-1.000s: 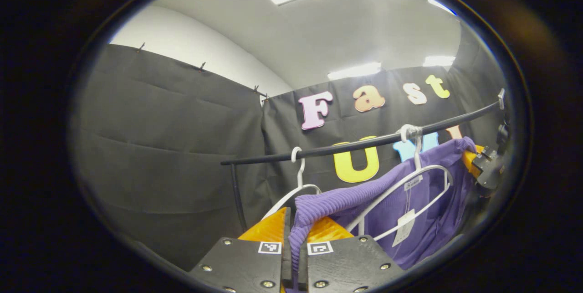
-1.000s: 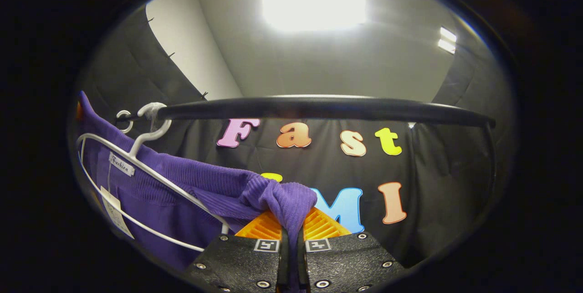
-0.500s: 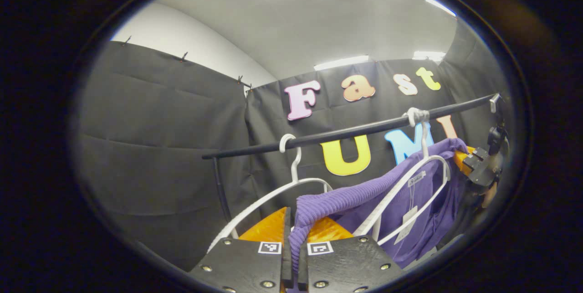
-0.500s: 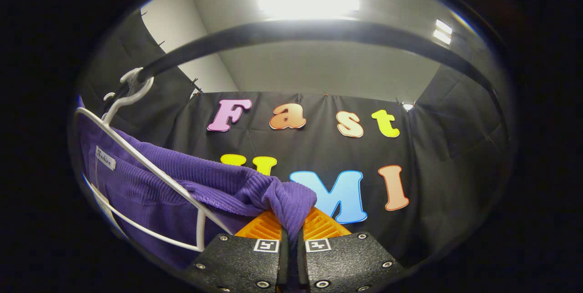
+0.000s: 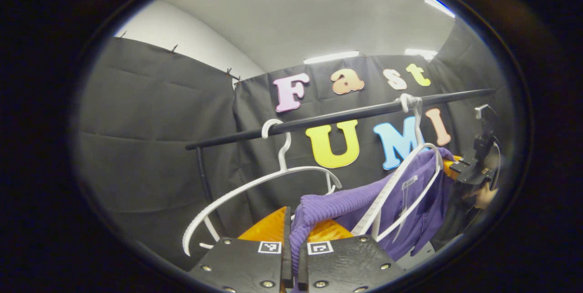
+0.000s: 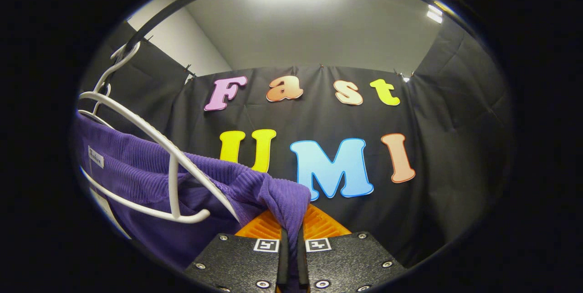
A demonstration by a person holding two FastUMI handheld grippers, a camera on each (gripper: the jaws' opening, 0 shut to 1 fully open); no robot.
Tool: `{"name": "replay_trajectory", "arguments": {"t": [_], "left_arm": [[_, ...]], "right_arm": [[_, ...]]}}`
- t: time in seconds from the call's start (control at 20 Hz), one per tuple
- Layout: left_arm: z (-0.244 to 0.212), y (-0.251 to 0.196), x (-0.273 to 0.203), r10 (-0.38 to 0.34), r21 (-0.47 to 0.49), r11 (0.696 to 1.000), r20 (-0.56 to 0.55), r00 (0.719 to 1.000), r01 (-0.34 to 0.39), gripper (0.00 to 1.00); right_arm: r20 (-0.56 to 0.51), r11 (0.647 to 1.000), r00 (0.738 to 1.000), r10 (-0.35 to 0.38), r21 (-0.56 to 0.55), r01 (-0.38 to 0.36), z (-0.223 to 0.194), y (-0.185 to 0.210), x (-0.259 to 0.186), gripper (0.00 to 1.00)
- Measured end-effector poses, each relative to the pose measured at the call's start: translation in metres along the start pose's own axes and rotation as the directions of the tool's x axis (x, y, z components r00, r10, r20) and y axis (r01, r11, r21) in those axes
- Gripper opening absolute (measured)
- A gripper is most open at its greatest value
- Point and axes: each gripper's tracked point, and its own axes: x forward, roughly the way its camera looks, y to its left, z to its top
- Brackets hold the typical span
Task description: Grasp the clothes on the hanger with both hands and then place them into the laundry hamper below.
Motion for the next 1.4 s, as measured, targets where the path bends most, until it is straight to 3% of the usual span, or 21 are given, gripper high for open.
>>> {"name": "replay_trajectory", "arguments": {"t": [0.1,0.15,0.2,0.25,0.5,0.6,0.65,0.8,0.9,0.95,1.0,1.4], "left_arm": [[0.000,-0.002,0.000,-0.010,0.001,1.000,0.003,1.000,0.010,0.06],[0.000,-0.004,0.001,-0.017,0.007,1.000,0.002,1.000,0.017,0.10],[0.001,-0.003,0.001,-0.023,0.012,1.000,0.003,1.000,0.023,0.06],[0.003,-0.004,0.000,-0.028,0.014,1.000,0.007,1.000,0.028,0.10],[0.004,-0.005,-0.010,-0.043,0.033,0.999,0.009,0.999,0.042,0.06],[-0.014,-0.009,-0.018,-0.051,0.044,0.998,-0.048,0.998,0.053,0.10],[-0.022,-0.008,-0.023,-0.046,0.055,0.997,-0.062,0.997,0.049,0.06],[-0.044,-0.008,-0.034,-0.040,0.043,0.998,-0.090,0.995,0.044,0.06],[-0.052,-0.007,-0.040,-0.034,0.017,0.999,-0.101,0.994,0.036,0.06],[-0.055,-0.006,-0.046,-0.028,0.011,0.999,-0.103,0.994,0.030,0.10],[-0.058,-0.004,-0.053,-0.024,0.010,1.000,-0.102,0.994,0.025,0.06],[-0.064,0.004,-0.121,-0.038,-0.053,0.998,-0.056,0.998,0.035,0.08]], "right_arm": [[-0.032,1.000,0.999,0.014,0.001,-0.014,-0.012,0.002,0.000,0.07],[-0.053,1.000,0.998,0.020,0.015,-0.019,-0.019,0.004,0.001,0.07],[-0.080,0.999,0.996,0.025,0.030,-0.022,-0.028,0.005,0.001,0.06],[-0.098,0.999,0.995,0.025,0.043,-0.021,-0.035,0.005,-0.003,0.07],[-0.166,1.000,0.986,0.026,0.021,-0.023,-0.059,0.009,-0.013,0.07],[-0.253,0.998,0.967,0.040,0.062,-0.025,-0.086,0.012,-0.019,0.06],[-0.268,0.996,0.962,0.044,0.085,-0.022,-0.094,0.014,-0.026,0.07],[-0.279,0.997,0.959,0.043,0.080,-0.021,-0.102,0.013,-0.049,0.07],[-0.282,0.995,0.958,0.052,0.091,-0.027,-0.102,0.014,-0.064,0.07],[-0.281,0.995,0.958,0.055,0.099,-0.028,-0.101,0.015,-0.071,0.06],[-0.279,0.994,0.959,0.061,0.101,-0.034,-0.097,0.015,-0.078,0.07],[-0.242,0.990,0.969,0.041,0.139,-0.007,-0.046,0.016,-0.151,0.07]]}}
